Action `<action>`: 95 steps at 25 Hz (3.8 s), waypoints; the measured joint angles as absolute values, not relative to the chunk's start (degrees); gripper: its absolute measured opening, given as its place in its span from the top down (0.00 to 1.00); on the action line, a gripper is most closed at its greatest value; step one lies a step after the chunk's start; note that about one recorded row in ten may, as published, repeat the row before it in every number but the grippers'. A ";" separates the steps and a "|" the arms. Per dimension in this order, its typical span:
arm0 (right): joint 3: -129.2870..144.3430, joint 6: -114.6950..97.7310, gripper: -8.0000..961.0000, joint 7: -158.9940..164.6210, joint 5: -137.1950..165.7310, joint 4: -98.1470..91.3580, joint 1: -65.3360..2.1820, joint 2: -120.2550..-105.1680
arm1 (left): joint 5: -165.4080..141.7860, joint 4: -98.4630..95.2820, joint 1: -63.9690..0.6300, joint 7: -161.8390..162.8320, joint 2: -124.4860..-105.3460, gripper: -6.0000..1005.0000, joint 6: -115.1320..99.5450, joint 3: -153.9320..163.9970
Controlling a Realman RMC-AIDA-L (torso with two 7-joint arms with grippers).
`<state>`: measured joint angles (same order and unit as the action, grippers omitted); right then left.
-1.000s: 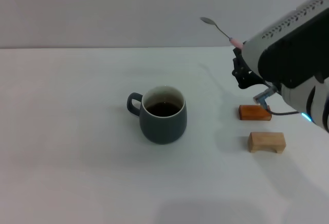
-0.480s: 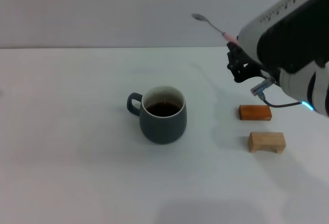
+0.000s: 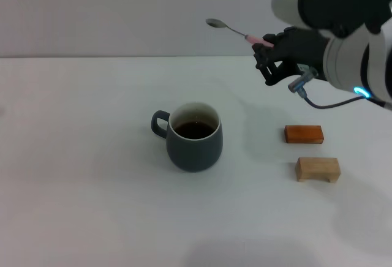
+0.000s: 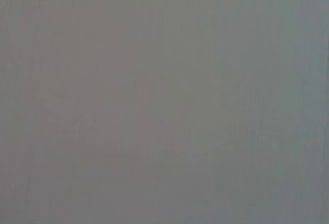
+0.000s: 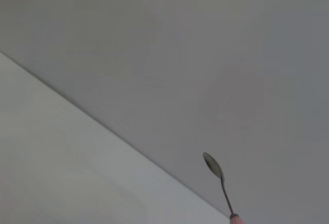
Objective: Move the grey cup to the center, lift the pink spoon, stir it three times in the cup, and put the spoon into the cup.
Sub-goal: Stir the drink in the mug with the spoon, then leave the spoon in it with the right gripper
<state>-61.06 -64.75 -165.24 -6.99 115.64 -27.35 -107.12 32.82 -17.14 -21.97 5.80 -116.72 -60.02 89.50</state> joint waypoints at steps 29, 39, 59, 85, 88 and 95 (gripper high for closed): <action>-72.67 -81.60 0.86 -165.59 -24.75 109.63 -44.65 -105.56 | 32.89 -17.14 -22.76 5.80 -116.74 0.99 -59.90 87.98; -58.04 -47.55 0.86 -165.58 -6.52 107.72 -25.03 -107.29 | 32.84 -17.13 -22.85 7.86 -115.98 0.99 -59.80 87.89; -49.51 2.34 0.86 -164.70 8.29 86.70 -16.63 -105.02 | 31.81 -17.67 -22.90 10.53 -115.94 0.99 -59.77 88.48; -47.76 -29.84 0.86 -165.13 16.87 92.71 -23.79 -106.40 | 31.73 -17.24 -24.08 10.54 -115.74 0.99 -59.06 88.15; -45.05 -37.19 0.86 -165.25 16.95 94.81 -26.64 -105.11 | 31.73 -17.29 -24.08 10.54 -115.75 0.99 -59.03 88.17; -41.16 -48.72 0.86 -165.36 18.35 98.53 -30.06 -104.25 | 31.73 -17.49 -23.95 11.09 -115.75 0.99 -59.03 88.40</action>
